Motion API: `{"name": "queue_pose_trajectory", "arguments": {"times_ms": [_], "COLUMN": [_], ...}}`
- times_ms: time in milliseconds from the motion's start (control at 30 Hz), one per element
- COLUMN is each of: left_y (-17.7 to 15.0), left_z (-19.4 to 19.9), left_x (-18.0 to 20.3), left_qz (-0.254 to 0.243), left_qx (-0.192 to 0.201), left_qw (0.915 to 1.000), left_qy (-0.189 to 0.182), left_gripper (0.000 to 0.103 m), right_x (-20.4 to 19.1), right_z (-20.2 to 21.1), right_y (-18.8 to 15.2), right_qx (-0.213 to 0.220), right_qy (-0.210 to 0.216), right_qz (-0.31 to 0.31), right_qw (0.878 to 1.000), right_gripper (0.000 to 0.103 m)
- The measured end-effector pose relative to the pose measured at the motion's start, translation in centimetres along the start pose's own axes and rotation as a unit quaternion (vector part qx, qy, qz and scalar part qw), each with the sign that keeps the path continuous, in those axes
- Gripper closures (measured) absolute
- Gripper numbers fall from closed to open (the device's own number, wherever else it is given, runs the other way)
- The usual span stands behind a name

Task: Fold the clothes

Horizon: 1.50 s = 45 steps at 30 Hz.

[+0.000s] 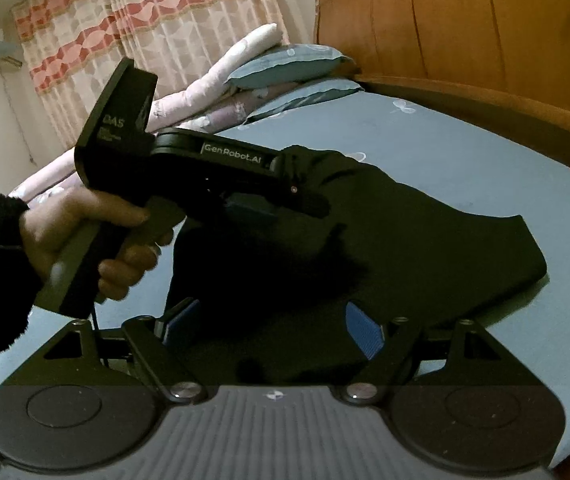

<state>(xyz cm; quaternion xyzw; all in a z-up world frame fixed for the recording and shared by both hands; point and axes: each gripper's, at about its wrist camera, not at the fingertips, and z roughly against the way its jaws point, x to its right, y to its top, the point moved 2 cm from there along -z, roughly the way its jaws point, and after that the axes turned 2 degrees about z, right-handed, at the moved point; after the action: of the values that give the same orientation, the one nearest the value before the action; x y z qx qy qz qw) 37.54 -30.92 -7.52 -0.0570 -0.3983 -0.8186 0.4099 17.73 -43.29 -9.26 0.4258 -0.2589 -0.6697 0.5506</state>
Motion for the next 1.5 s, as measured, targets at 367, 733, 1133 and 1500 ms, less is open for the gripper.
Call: {"name": "queue_pose_trajectory", "arguments": {"times_ms": [367, 733, 1133, 1500], "left_y": [0.4, 2.8, 8.0, 8.5], "left_z": [1.7, 0.8, -2.2, -9.5], "left_x": [-4.1, -6.0, 0.3, -0.3], "left_qz": [0.02, 0.028, 0.002, -0.009], "left_qx": [0.044, 0.063, 0.054, -0.007], "left_qw": [0.9945, 0.9921, 0.9982, 0.9999], "left_qy": [0.092, 0.104, -0.025, 0.001], "left_gripper": [0.027, 0.024, 0.022, 0.023], "right_x": [-0.2, -0.6, -0.6, 0.0], "right_z": [0.1, 0.5, 0.6, 0.9], "right_y": [-0.3, -0.1, -0.2, -0.1], "right_qx": [-0.004, 0.002, 0.005, 0.004], "right_qy": [0.007, 0.012, 0.016, 0.013], "right_qz": [0.0, 0.003, 0.004, 0.002], "right_qw": [1.0, 1.0, 1.0, 1.0], "right_gripper": [0.017, 0.016, 0.016, 0.016]}}
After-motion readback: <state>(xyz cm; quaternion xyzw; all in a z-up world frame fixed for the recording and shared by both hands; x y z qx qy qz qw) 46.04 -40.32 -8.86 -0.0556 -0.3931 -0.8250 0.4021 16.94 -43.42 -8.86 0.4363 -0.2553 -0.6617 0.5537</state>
